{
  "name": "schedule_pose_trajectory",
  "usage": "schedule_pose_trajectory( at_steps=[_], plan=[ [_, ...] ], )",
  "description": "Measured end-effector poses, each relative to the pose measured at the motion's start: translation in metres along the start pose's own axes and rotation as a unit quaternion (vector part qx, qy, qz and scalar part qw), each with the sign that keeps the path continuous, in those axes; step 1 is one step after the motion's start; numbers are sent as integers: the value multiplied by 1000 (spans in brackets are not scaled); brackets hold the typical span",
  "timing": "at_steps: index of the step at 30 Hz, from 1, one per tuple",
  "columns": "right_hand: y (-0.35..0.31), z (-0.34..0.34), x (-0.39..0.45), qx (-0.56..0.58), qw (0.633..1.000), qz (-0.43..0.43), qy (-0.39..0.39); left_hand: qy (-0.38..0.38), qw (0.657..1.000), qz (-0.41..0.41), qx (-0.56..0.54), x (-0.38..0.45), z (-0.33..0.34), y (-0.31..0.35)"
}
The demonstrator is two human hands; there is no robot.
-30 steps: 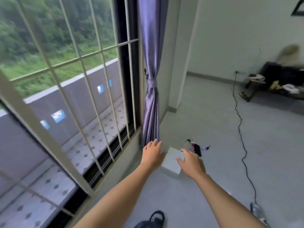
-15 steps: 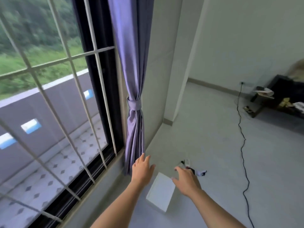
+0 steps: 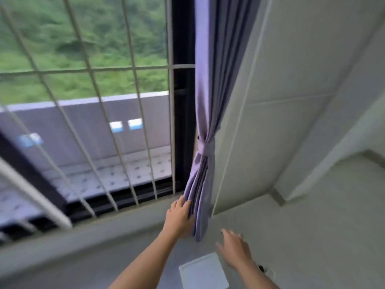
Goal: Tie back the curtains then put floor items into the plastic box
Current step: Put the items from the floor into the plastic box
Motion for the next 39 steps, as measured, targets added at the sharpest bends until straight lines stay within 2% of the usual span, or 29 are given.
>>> schedule_pose_trajectory(
  at_steps=[6, 12, 18, 22, 31, 35, 39],
  plan=[
    [42, -17, 22, -52, 993, -108, -6, 40, 990, -132, -18, -34, 21, 22],
    [66, -13, 18, -42, 989, -140, -19, 48, 986, -162, -5, -52, 47, 40],
    [95, 44, 52, -20, 989, -144, -28, 39, 987, -156, 15, -33, 135, 22],
    [121, 117, 112, -10, 988, -155, -5, 43, 985, -164, 15, -12, 237, -22],
    [188, 402, 262, -19, 984, -175, -2, 13, 980, -196, 44, 29, 537, -191],
    [200, 498, 321, -23, 976, -217, 19, 26, 977, -205, 58, 57, 611, -262],
    [207, 553, 352, 27, 977, -201, 62, 59, 969, -235, -46, 66, 647, -305]
  ],
)
Point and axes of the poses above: each hand's wrist, its own x-axis towards the middle knuckle, its own z-axis out of the palm, y = z × x, the point moved 3 cm from there along x, towards the middle knuckle, and after that the axes turned 5 degrees about -x, right-handed, at the moved point
